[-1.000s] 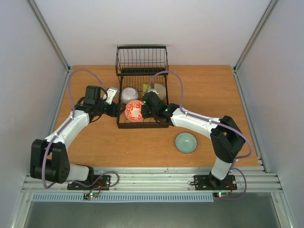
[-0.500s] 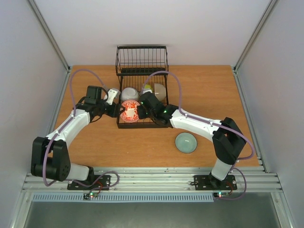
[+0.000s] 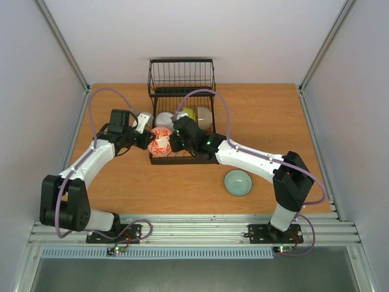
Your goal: Load the bowls into the dish rack
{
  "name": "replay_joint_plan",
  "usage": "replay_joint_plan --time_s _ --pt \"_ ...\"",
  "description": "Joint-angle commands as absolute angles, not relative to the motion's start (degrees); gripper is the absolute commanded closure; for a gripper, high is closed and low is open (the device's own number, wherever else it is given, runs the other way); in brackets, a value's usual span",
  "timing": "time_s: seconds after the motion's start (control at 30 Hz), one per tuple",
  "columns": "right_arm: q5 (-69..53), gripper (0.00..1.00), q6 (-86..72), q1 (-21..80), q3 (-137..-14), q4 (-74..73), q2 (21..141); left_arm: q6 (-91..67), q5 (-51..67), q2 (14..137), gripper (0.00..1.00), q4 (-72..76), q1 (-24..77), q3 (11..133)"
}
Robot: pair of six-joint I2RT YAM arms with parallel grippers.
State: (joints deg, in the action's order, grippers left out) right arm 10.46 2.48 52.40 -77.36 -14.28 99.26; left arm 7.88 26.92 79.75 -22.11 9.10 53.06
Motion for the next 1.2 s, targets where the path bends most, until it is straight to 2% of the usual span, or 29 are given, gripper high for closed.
replay_joint_plan --time_s 0.0,0.03,0.1,0.13,0.27,0.4,0.53,0.57,0.7,0.9,1.17 --pt "12.5 0.93 4.2 52.0 -79.2 -11.8 96.7 10.3 29.4 77.8 1.00 -20.4 9.6 52.3" --pt "12.6 0.85 4.5 51.7 -78.5 -11.9 95.9 10.2 30.0 77.4 0.99 -20.0 9.6 51.9" --pt "10.3 0.62 3.7 50.0 -75.6 -10.7 93.4 10.2 31.6 76.5 1.00 -19.0 9.5 51.0" --pt "7.8 0.56 2.4 48.4 -73.2 -9.2 92.0 10.1 32.5 76.2 1.00 -18.6 9.4 50.7" --pt "-12.6 0.49 -7.0 39.4 -62.3 1.9 87.5 9.4 38.3 76.2 0.99 -16.3 8.8 49.3" --pt "-30.1 0.43 -15.6 32.9 -54.2 16.8 88.3 8.5 45.4 77.8 1.00 -14.3 7.8 48.4" --pt "-44.1 0.21 -23.0 31.7 -51.3 31.7 93.5 7.8 50.2 79.9 1.00 -13.7 6.6 48.7" --pt "-46.1 0.09 -25.3 31.8 -50.6 35.9 94.9 7.7 51.2 80.3 1.00 -13.6 6.4 48.7" --pt "-51.2 0.02 -34.7 31.7 -48.3 56.0 101.4 7.5 54.3 80.9 1.00 -13.2 5.8 48.5" --pt "-53.9 0.01 -46.8 31.6 -48.8 74.2 109.6 8.0 55.6 82.3 1.00 -13.5 5.5 48.9" --pt "-54.3 0.01 -48.0 31.8 -48.1 77.3 111.7 7.8 55.2 84.0 1.00 -13.4 5.4 49.5"
